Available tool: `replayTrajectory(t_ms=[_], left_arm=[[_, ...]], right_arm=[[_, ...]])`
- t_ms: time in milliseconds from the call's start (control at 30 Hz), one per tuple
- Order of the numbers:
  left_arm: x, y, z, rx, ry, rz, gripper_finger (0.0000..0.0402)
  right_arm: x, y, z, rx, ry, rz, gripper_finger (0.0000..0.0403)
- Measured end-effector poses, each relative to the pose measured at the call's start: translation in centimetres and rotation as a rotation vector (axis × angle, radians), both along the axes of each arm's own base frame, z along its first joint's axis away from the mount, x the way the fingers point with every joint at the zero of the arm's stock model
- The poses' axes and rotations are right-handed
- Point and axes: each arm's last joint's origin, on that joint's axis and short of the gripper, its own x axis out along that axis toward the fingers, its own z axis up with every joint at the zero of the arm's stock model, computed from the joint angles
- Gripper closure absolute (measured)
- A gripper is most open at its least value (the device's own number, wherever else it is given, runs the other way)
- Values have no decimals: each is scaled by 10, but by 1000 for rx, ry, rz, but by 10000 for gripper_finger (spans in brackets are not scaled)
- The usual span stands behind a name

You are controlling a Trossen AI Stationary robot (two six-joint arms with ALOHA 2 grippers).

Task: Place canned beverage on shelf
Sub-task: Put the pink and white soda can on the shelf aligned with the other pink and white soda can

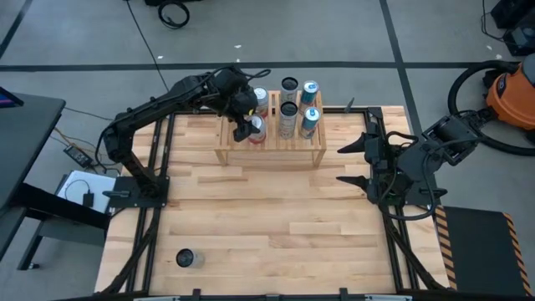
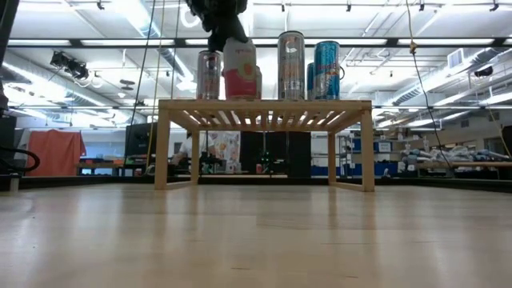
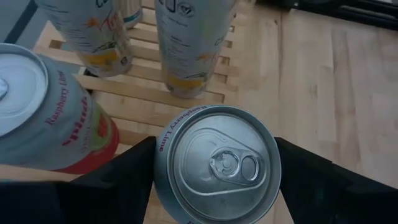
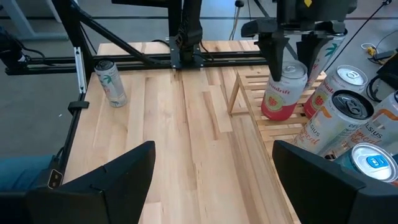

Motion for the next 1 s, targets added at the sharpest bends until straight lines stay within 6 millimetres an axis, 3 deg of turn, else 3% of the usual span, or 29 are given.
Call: replayTrajectory(t_ms=[700,1000], left_arm=[[2,4,4,-6,-65,-21,97],[7,11,-7,-40,-19,21,87]], right_arm=[[0,0,0,0,0,0,68],[0,0,0,5,1,3,68]])
